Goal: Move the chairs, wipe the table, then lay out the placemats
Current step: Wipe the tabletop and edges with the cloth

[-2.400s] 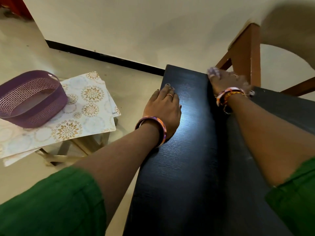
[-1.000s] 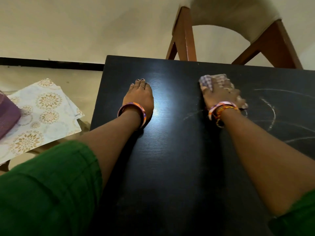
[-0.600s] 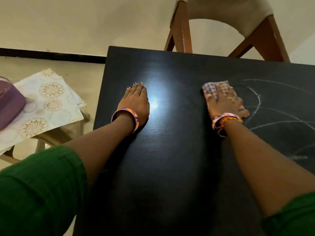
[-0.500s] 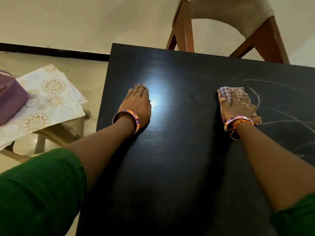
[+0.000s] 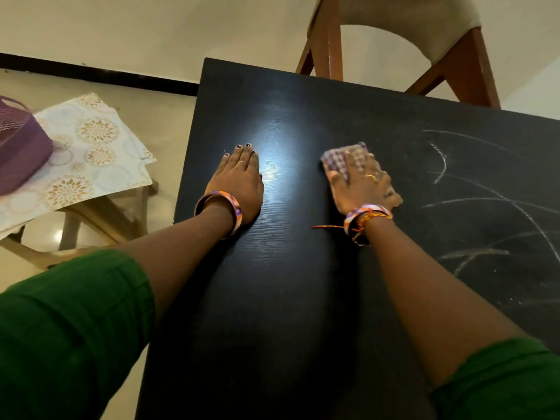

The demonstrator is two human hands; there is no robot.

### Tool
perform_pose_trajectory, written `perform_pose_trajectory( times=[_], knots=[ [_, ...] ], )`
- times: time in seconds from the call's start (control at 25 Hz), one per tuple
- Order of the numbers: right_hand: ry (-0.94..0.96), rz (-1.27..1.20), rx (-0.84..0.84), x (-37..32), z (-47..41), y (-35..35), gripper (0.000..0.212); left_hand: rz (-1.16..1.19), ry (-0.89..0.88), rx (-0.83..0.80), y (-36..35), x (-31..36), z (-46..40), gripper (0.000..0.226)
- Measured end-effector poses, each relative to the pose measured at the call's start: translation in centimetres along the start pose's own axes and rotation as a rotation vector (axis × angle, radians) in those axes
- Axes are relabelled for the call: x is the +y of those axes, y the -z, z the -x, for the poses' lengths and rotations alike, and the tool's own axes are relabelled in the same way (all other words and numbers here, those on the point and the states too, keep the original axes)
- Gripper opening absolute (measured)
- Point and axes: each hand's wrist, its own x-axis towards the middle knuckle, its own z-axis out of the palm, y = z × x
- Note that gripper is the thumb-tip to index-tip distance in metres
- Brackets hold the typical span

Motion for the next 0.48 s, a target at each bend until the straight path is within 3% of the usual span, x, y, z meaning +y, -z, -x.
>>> perform_pose_trajectory(
  times=[0.12, 0.24, 0.48],
  knots=[
    [-0.273, -0.039, 0.012, 5.8, -0.1, 1.7, 0.060, -0.009, -0.016, 0.002, -0.3, -0.2, 0.6, 0.054],
    [-0.333, -0.054, -0.005, 5.2, 1.3, 1.8, 0.061, -0.008, -0.024, 0.012, -0.3, -0.2, 0.6, 0.055],
    [0.100, -0.009, -0.068, -4.7, 5.6, -1.1, 0.057, 0.002, -0.017, 0.010, -0.2, -0.1, 0.7, 0.054]
  ],
)
